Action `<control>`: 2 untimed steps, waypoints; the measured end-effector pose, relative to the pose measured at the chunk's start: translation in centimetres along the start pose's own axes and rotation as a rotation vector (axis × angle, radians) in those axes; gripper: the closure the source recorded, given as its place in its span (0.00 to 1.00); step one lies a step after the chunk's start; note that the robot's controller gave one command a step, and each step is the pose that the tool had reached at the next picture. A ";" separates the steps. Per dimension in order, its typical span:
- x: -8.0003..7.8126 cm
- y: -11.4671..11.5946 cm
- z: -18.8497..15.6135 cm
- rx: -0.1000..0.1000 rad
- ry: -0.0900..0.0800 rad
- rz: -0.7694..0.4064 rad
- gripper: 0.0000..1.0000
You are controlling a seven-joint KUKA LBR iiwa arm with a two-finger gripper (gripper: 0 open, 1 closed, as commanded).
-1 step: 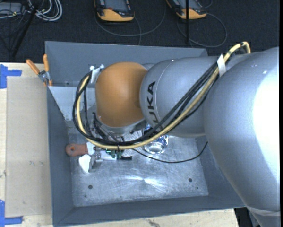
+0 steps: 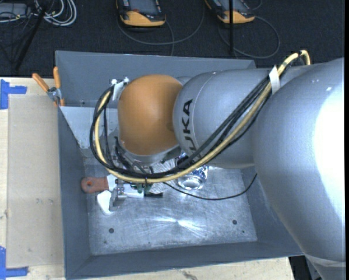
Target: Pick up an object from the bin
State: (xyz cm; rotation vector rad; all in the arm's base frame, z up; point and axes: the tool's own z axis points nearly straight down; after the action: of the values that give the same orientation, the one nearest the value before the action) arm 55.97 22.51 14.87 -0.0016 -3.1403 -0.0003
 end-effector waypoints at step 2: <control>-5.3 -0.2 6.3 -0.008 -0.002 -0.059 1.00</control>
Offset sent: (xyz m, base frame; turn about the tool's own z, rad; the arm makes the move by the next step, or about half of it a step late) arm 0.0000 0.0000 0.0000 0.0000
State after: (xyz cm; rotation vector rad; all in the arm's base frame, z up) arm 61.23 22.30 8.56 0.0904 -3.1409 -0.0128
